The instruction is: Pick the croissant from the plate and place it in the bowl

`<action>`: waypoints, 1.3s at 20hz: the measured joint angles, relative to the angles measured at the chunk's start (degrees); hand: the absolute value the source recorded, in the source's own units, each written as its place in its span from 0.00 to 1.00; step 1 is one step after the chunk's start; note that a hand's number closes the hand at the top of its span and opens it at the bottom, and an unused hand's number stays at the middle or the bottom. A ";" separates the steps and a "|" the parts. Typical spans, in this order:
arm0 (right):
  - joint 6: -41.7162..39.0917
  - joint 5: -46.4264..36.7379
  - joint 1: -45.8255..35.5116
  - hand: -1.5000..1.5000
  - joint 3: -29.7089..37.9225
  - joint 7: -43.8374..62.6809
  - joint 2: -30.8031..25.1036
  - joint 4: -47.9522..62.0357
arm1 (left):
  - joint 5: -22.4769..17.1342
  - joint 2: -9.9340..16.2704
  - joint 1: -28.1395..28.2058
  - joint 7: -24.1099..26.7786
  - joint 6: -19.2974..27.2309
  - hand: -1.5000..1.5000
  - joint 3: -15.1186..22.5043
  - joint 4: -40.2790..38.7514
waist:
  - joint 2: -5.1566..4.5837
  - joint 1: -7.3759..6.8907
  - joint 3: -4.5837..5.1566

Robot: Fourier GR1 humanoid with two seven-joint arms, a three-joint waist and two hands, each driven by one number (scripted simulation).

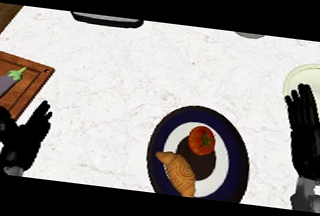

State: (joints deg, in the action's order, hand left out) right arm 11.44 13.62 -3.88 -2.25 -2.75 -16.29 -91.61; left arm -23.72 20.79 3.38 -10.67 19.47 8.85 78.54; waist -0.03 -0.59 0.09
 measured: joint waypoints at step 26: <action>-3.17 -23.19 16.02 0.00 -26.33 -9.54 -2.35 -23.66 | 12.00 -4.20 -13.13 9.14 -3.28 0.50 6.16 7.89 | 0.14 1.06 -0.05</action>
State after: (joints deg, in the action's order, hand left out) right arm 8.27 -9.57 12.14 -28.58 -12.29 -18.64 -115.28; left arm -11.72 16.59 -9.75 -1.53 16.19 15.01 86.43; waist 0.11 0.47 0.05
